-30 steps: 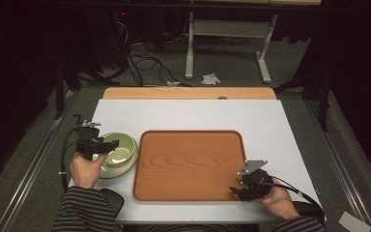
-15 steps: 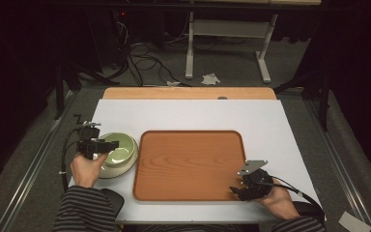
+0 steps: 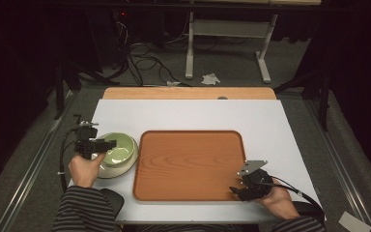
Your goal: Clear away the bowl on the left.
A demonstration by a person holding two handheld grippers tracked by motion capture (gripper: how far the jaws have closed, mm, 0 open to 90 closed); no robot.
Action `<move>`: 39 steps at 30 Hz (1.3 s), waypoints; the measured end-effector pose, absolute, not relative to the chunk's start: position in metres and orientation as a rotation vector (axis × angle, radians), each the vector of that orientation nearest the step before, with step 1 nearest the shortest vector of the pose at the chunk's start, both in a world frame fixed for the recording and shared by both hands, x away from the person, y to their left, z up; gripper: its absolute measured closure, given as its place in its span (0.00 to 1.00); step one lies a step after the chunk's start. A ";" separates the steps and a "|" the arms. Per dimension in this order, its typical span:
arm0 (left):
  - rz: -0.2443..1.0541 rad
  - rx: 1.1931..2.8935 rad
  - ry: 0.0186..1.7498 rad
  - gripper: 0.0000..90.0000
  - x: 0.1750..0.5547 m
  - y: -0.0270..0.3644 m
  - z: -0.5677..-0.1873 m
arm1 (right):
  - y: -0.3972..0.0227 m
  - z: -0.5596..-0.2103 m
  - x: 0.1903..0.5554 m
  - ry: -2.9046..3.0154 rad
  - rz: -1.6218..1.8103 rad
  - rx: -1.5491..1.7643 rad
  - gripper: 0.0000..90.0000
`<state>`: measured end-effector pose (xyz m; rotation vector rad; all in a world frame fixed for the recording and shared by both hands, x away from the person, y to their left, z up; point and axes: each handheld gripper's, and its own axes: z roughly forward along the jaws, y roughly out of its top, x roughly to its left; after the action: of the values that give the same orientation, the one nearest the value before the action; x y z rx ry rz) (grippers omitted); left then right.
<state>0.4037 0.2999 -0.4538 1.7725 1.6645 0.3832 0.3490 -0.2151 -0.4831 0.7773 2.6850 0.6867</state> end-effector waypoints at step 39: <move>0.204 1.898 1.812 0.89 0.419 0.313 -0.482 | -0.214 -0.485 0.349 2.698 0.669 0.767 0.38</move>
<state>0.4187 0.3131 -0.4819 1.8979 1.8120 0.2036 0.3490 -0.2142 -0.4845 0.7673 2.6976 0.6694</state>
